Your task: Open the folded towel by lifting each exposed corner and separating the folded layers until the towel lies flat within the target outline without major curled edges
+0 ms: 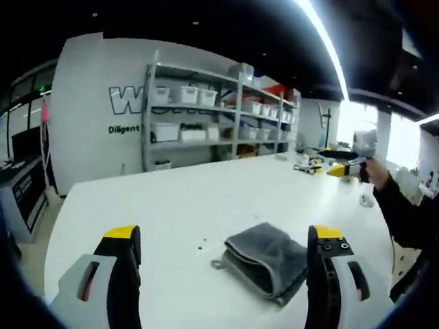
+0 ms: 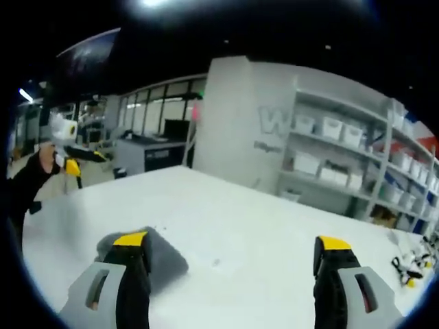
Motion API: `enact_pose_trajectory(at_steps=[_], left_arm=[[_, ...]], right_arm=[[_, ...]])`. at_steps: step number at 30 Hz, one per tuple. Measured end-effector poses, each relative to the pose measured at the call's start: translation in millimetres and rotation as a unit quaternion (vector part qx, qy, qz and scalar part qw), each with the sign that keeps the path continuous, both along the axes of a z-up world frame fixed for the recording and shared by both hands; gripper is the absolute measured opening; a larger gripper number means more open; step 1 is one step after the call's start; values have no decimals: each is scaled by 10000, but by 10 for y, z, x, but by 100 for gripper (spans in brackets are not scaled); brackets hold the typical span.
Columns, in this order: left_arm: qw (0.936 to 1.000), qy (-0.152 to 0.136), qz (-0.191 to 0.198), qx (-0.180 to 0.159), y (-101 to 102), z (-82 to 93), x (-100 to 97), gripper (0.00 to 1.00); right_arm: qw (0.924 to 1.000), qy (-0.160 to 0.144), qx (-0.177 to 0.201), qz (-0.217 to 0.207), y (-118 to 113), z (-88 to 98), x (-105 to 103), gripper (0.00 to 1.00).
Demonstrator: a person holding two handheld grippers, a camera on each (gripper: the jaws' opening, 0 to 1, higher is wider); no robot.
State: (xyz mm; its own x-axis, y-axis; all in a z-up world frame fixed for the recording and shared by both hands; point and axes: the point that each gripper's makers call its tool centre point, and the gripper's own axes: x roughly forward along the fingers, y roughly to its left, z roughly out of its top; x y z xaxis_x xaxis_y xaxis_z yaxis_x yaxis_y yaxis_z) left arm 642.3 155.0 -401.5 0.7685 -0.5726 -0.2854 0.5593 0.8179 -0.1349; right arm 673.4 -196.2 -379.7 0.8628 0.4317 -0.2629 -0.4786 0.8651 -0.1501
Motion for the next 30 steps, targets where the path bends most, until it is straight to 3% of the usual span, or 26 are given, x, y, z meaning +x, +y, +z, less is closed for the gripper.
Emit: enact_pose_trajectory(at_steps=[7, 9, 12, 23, 27, 30], left_arm=[[9995, 305, 31, 3, -64, -318, 33, 97], [9993, 375, 75, 5, -44, -392, 40, 97], [9989, 452, 101, -4, -37, -457, 32, 97], [9973, 736, -4, 54, -65, -667, 3, 96], [9968, 797, -56, 94, -36, -696, 51, 96], [9966, 819, -84, 79, -121, -737, -23, 96]], right_arm=[[9998, 197, 16, -74, -48, -253, -5, 100], [9994, 219, 204, -162, -99, -262, 7, 99], [9987, 343, 370, -75, -58, -325, -5, 99], [9975, 639, 260, 151, 250, -666, -97, 99], [9971, 676, 292, 167, 233, -667, -116, 99], [9969, 697, 333, 161, 248, -699, -127, 99]])
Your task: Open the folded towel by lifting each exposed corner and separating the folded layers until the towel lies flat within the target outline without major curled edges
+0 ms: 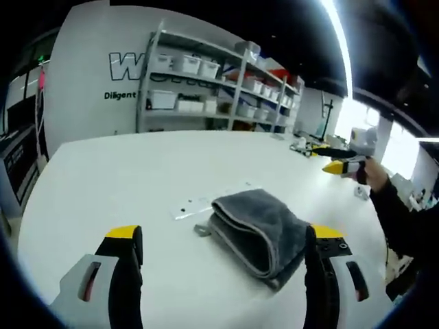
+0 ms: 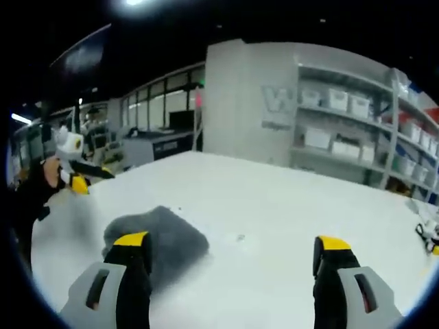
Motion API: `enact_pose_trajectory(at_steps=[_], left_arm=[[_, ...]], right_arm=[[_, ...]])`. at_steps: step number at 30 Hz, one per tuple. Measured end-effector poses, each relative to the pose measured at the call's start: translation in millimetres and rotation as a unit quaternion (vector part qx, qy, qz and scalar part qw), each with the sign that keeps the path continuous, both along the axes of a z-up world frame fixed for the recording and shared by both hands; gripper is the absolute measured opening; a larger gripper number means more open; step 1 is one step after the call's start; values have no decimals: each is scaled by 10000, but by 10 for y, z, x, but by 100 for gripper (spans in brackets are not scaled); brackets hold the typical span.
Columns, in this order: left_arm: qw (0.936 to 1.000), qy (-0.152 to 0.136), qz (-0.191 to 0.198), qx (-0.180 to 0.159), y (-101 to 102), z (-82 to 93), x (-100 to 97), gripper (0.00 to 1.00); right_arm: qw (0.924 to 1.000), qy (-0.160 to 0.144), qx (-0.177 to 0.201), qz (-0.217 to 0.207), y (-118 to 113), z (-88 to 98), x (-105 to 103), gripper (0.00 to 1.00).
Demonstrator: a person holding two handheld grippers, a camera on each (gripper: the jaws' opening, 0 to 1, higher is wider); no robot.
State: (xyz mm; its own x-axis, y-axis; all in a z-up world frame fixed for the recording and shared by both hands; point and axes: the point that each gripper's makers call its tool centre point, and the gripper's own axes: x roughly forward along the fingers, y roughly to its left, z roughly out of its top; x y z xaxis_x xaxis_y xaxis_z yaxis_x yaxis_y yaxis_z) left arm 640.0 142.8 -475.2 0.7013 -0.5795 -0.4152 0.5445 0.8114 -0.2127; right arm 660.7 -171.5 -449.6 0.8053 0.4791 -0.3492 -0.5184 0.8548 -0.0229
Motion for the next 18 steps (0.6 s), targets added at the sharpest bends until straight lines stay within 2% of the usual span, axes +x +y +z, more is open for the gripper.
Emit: enact_pose_trajectory(at_steps=[11, 12, 18], left_arm=[[9998, 166, -49, -74, -98, -127, -86, 95], [9997, 204, -77, -110, -51, -134, -18, 94], [9991, 345, -132, -194, -124, -225, -67, 91]], right_arm=[[9999, 106, 92, -73, 9, -123, -53, 98], [9998, 129, 126, -54, 25, -136, -64, 97], [9995, 254, 196, 71, 150, -238, -150, 96]])
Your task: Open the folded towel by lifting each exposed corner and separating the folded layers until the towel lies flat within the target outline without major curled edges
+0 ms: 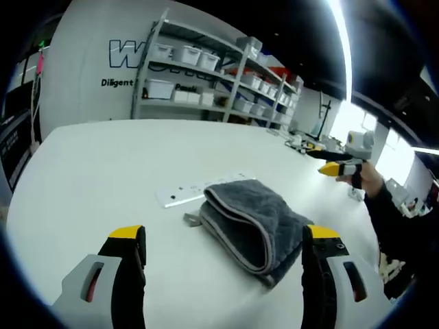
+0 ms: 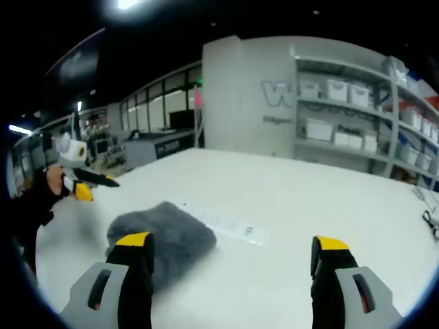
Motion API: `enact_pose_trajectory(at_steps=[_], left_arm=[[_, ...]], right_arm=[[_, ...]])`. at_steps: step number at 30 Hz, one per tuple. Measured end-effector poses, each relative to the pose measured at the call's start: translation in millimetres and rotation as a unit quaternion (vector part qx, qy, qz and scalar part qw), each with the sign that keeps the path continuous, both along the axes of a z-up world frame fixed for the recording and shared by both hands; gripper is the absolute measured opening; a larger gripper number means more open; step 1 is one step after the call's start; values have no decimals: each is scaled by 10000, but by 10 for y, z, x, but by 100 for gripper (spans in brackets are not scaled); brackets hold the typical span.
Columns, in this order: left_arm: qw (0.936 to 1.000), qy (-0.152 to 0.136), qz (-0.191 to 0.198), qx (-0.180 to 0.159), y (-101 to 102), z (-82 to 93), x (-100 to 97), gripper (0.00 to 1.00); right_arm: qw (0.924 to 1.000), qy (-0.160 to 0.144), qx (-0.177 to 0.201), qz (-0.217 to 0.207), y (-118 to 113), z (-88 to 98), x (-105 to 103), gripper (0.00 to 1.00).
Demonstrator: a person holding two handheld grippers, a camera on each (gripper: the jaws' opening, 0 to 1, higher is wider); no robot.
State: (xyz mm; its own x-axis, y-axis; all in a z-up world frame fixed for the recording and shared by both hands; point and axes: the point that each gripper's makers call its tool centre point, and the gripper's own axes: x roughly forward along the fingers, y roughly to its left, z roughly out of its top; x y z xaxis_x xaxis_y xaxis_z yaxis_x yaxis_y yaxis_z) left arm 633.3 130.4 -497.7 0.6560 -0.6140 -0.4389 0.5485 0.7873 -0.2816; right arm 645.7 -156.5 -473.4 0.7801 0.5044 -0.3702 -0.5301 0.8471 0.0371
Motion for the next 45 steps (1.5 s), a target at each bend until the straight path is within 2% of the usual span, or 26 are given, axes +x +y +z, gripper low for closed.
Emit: enact_pose_trajectory(at_steps=[4, 13, 23, 27, 39, 45], left_arm=[[9999, 71, -6, -76, 37, -4, 44, 91], [9996, 259, -69, -82, -81, -197, -16, 91], [9990, 391, -144, -128, -176, -281, -61, 90], [9985, 480, -198, -151, -272, -359, -146, 88], [9963, 744, -263, -340, -439, -542, -234, 82], [9943, 870, -280, -550, -490, -542, -246, 78]], right_arm=[[9999, 70, 64, 63, 61, -49, -55, 96], [9996, 238, 55, 123, 148, -217, -129, 94], [9992, 364, 142, 121, 183, -311, -160, 93], [9986, 454, 195, 172, 244, -368, -183, 93], [9968, 700, 238, 317, 320, -514, -133, 89], [9956, 782, 389, 344, 351, -510, -101, 85]])
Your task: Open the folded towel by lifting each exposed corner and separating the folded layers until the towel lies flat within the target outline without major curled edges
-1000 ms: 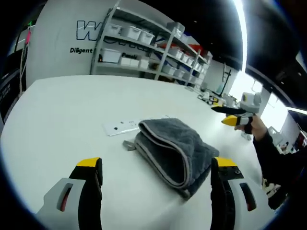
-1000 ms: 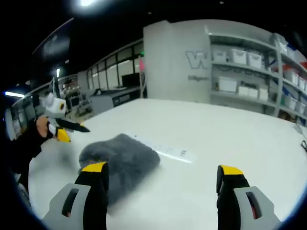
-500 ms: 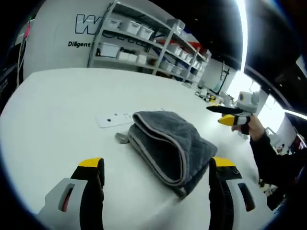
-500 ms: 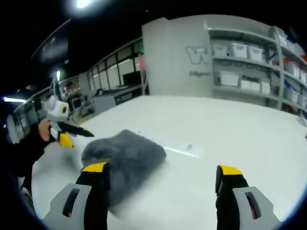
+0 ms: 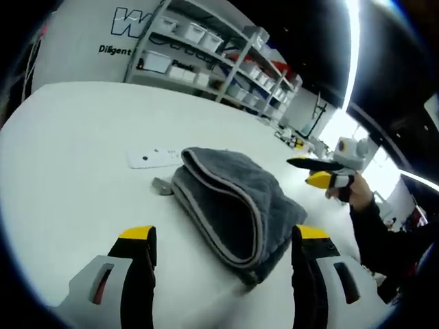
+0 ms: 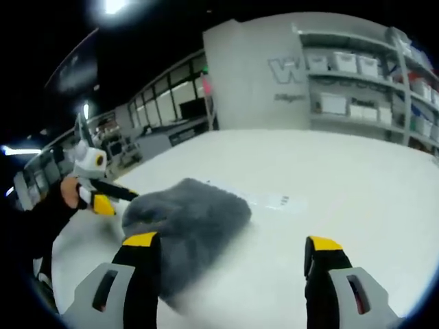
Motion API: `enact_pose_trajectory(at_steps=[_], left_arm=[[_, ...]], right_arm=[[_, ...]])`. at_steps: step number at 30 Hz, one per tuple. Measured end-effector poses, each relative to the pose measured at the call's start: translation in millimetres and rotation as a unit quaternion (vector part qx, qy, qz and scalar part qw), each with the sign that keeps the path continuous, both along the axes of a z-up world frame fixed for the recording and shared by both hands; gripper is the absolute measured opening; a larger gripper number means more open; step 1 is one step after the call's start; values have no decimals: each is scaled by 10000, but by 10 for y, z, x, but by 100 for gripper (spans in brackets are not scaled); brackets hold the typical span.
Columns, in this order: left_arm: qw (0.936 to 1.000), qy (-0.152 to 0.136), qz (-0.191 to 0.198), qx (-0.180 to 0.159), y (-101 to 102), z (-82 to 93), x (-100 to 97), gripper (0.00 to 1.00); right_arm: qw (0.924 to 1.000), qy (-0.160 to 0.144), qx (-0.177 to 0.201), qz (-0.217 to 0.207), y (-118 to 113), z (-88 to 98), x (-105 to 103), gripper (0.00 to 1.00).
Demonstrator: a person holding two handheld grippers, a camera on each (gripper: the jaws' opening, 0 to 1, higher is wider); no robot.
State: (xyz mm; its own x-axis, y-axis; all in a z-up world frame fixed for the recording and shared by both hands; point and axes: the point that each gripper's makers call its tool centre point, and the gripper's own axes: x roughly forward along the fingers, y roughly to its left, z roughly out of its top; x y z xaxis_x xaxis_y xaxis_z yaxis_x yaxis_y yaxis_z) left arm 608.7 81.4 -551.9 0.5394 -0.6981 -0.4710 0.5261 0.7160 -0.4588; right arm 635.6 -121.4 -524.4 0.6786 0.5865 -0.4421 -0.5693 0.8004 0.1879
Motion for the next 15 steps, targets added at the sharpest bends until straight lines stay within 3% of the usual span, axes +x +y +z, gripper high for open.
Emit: enact_pose_trajectory(at_steps=[15], left_arm=[[9993, 224, -78, -273, -81, -89, 20, 68]], right_arm=[[9982, 466, 315, 228, 209, -183, -38, 73]])
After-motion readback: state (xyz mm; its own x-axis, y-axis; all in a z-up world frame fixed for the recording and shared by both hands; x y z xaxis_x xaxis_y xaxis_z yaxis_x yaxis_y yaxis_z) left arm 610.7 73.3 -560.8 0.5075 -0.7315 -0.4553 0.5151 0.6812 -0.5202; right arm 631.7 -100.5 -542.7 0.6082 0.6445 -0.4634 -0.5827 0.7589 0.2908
